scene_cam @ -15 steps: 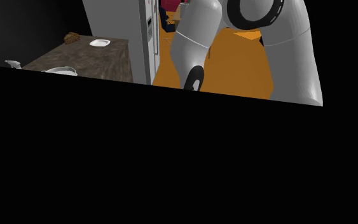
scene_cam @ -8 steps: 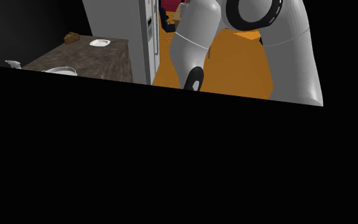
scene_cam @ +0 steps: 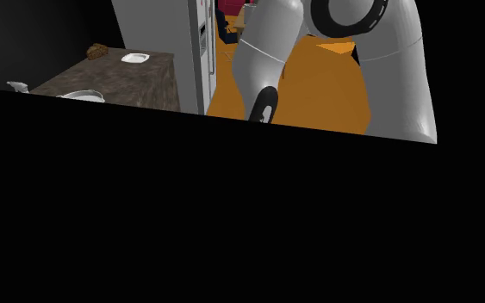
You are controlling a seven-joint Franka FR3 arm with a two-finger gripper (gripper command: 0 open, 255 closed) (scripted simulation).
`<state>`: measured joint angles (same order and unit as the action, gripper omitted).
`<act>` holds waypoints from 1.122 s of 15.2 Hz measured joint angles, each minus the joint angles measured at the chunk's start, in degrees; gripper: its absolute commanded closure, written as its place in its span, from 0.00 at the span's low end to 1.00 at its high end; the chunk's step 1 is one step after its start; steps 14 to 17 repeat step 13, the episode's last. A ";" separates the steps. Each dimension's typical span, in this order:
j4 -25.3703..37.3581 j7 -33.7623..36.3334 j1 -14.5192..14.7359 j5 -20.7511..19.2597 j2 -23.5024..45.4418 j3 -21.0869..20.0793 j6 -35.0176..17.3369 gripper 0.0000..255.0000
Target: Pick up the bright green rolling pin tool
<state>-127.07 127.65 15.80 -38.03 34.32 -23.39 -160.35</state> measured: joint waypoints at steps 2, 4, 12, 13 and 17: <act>-0.51 -0.74 -0.90 1.03 -1.27 -1.22 0.88 1.00; -1.16 -1.69 -2.04 2.23 -2.75 -2.59 1.80 1.00; -2.75 -6.10 -6.69 8.04 -8.54 -8.45 6.08 1.00; -2.96 -6.40 -7.02 8.41 -8.96 -8.80 6.25 1.00; -2.96 -6.40 -7.02 8.41 -8.96 -8.80 6.25 1.00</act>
